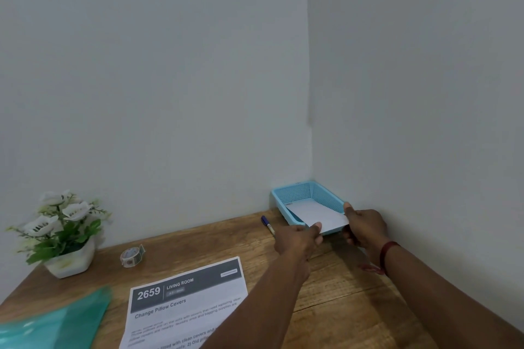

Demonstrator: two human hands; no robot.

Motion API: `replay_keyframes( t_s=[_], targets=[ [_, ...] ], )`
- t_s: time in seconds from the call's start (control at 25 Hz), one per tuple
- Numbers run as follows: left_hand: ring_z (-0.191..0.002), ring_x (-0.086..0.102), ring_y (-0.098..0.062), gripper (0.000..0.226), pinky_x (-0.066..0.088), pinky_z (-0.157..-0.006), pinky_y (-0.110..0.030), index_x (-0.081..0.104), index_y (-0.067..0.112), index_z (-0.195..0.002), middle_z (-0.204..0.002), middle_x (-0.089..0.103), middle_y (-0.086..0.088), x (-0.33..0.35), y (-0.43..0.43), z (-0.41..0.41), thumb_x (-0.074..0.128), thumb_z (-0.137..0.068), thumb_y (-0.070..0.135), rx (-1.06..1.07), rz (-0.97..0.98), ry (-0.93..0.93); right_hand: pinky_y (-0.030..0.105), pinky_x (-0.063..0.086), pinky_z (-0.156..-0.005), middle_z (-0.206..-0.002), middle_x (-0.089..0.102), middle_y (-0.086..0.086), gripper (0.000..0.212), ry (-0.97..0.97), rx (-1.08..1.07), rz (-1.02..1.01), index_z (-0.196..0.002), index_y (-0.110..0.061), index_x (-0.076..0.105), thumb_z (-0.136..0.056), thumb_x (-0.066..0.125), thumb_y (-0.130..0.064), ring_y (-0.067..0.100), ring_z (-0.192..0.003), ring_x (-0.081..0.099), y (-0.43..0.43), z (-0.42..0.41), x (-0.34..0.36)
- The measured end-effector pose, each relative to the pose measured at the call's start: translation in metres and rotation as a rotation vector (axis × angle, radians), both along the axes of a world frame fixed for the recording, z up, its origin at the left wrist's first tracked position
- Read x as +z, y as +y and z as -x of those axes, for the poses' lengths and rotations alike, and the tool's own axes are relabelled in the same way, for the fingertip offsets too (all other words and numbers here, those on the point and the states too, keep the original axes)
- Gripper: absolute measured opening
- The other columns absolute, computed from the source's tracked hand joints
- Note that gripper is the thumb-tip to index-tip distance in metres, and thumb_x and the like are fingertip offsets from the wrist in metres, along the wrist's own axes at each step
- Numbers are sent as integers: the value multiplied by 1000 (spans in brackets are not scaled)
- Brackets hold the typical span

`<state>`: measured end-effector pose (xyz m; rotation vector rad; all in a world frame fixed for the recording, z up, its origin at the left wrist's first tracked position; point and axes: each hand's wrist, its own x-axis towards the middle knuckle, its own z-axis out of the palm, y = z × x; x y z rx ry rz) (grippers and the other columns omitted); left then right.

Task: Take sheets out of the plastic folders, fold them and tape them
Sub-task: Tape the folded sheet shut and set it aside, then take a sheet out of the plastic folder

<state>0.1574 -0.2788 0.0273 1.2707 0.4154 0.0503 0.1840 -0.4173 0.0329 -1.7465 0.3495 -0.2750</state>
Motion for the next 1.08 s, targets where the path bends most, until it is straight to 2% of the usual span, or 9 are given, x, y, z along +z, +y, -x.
replay_keyframes(
  t_s=[0.24,0.32,0.44,0.6,0.68,0.8,0.88,0.96,1.08],
  targets=[
    [-74,74,-19,44,63,-69,-35,65,6,-101,-97,71,-12,5,7,8,87,-69,27,15,-26,24,41,59,-59,-69,69,19,56,-91,-136,15,-82,-5,65,-100,31,-47,30,-55,65,3,9,4],
    [-74,74,-20,38,63,-69,-34,66,4,-97,-94,71,-13,8,16,16,85,-72,26,5,-35,-2,47,58,-72,-81,70,17,53,-162,-265,62,-86,-3,64,-98,34,-45,34,-70,67,9,19,7],
    [-73,73,-19,28,62,-67,-32,69,0,-95,-91,71,-15,15,40,38,82,-78,18,4,-60,-45,37,47,-78,-96,68,14,36,-306,-333,111,-106,-4,62,-99,43,-34,33,-91,61,30,56,16],
    [-62,66,-15,6,62,-69,-33,68,-2,-81,-77,65,-13,27,78,90,70,-85,2,-40,-139,-95,32,41,-62,-74,67,5,17,-535,-150,130,-98,-17,61,-99,48,-28,23,-70,61,70,120,22],
    [-63,64,-16,12,62,-74,-34,66,1,-76,-73,63,-12,31,103,125,64,-87,-3,-53,-192,-114,31,44,-57,-68,64,1,14,-620,-46,114,-96,-24,60,-98,50,-32,16,-62,59,94,152,15],
    [-74,71,-16,9,61,-79,-33,69,10,-90,-85,71,-8,32,151,171,64,-89,2,-13,-286,-125,28,45,-51,-60,59,2,18,-722,123,128,-93,-29,62,-91,47,-40,17,-53,56,126,192,5],
    [-79,74,-13,17,60,-82,-32,69,18,-103,-90,75,-3,26,183,191,65,-90,7,19,-403,-139,19,41,-49,-54,56,-1,10,-752,207,221,-93,-30,62,-90,52,-32,14,-55,55,142,204,-2],
    [-77,73,-10,22,60,-81,-29,71,24,-103,-80,76,4,17,214,203,65,-88,9,74,-582,-158,14,41,-51,-55,56,-6,9,-746,273,357,-95,-29,64,-90,59,-23,10,-62,57,158,202,-8],
    [-80,68,-6,22,49,-69,-11,72,31,-99,-85,73,13,6,255,206,67,-84,16,173,-1015,-184,8,39,-57,-69,62,-16,12,-660,414,546,-100,-26,67,-89,64,-20,3,-67,60,178,179,-19]
  ],
)
